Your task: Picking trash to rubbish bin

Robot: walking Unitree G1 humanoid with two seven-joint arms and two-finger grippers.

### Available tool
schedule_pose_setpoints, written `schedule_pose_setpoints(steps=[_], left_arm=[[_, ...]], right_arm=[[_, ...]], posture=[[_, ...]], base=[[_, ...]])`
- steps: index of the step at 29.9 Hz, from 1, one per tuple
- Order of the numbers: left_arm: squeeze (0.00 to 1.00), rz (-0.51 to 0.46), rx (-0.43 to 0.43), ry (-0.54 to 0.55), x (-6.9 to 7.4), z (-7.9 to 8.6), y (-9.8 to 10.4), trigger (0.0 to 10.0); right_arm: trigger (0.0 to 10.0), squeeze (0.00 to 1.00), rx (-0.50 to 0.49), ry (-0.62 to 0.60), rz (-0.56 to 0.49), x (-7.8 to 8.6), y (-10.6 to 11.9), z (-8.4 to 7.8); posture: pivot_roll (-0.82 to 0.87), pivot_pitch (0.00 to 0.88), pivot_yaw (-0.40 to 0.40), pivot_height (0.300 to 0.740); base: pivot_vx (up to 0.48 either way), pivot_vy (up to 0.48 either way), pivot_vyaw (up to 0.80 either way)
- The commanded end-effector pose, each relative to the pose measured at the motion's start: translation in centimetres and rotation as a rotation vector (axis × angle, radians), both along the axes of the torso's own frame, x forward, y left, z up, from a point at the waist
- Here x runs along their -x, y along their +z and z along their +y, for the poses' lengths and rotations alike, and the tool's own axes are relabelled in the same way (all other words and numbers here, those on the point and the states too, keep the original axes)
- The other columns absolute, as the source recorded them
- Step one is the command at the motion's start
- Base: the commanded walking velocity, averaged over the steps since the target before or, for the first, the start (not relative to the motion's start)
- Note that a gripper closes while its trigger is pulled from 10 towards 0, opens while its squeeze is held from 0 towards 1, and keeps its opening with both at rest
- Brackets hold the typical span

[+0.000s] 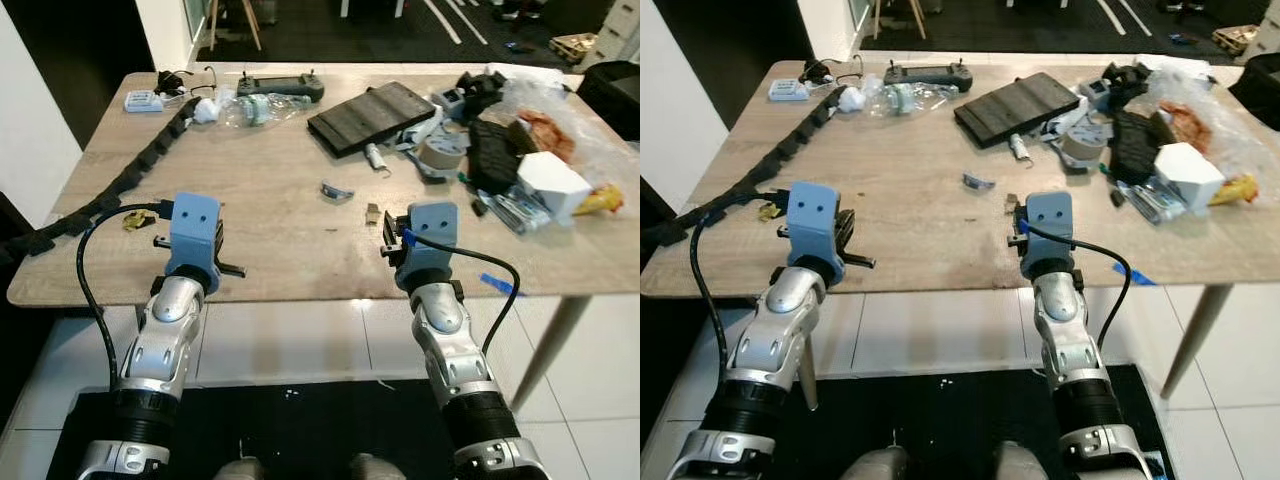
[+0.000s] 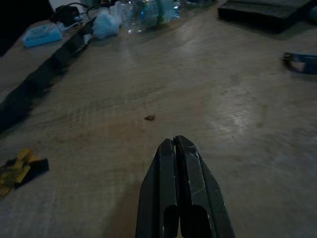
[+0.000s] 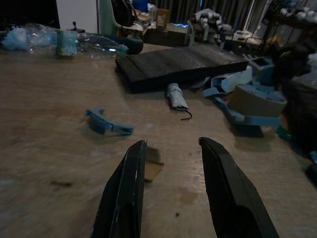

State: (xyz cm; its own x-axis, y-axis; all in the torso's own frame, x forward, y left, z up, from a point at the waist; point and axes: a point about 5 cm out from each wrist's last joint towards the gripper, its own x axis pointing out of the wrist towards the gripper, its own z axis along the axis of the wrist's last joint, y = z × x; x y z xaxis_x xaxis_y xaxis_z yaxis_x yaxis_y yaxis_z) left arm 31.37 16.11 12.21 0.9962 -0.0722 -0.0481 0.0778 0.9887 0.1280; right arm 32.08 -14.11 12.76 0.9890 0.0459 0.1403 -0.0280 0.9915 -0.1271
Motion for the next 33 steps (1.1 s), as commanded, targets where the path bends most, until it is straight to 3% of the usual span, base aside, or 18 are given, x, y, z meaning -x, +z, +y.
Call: schedule_pose_setpoints(steps=[1, 17, 23, 26, 33], left_arm=[[0.0, -0.007, -0.01, -0.018, 0.1, -0.4, 0.1, 10.0], [0.0, 0.001, -0.013, -0.008, 0.2, -0.2, -0.1, 10.0], [0.0, 0.002, -0.015, -0.006, 0.1, -0.1, 0.0, 10.0], [0.0, 0.002, -0.019, -0.006, 0.1, -0.1, 0.0, 10.0], [0.0, 0.01, -0.031, -0.015, 0.1, -0.2, -0.3, 10.0]], right_arm=[[10.0, 0.0, 0.001, -0.014, 0.031, 0.3, -0.6, -0.4], [10.0, 0.0, 0.015, 0.041, 0.015, 0.4, -0.4, 0.1], [10.0, 0.0, 0.121, 0.105, 0.004, 0.5, -0.2, 1.1], [10.0, 0.0, 0.067, 0.097, 0.02, 0.5, -0.4, 1.0], [10.0, 0.0, 0.053, 0.136, 0.004, 0.6, -0.2, 1.1]], posture=[[0.02, 0.025, 0.018, 0.74], [0.01, 0.036, 0.018, 0.74], [0.01, 0.039, 0.02, 0.74], [0.01, 0.039, 0.018, 0.74], [0.01, 0.039, 0.02, 0.74]], base=[[0.315, 0.0, -0.8], [0.311, 0.0, -0.08], [0.311, 0.0, 0.52], [0.294, 0.0, 0.0], [0.077, 0.0, 0.0]])
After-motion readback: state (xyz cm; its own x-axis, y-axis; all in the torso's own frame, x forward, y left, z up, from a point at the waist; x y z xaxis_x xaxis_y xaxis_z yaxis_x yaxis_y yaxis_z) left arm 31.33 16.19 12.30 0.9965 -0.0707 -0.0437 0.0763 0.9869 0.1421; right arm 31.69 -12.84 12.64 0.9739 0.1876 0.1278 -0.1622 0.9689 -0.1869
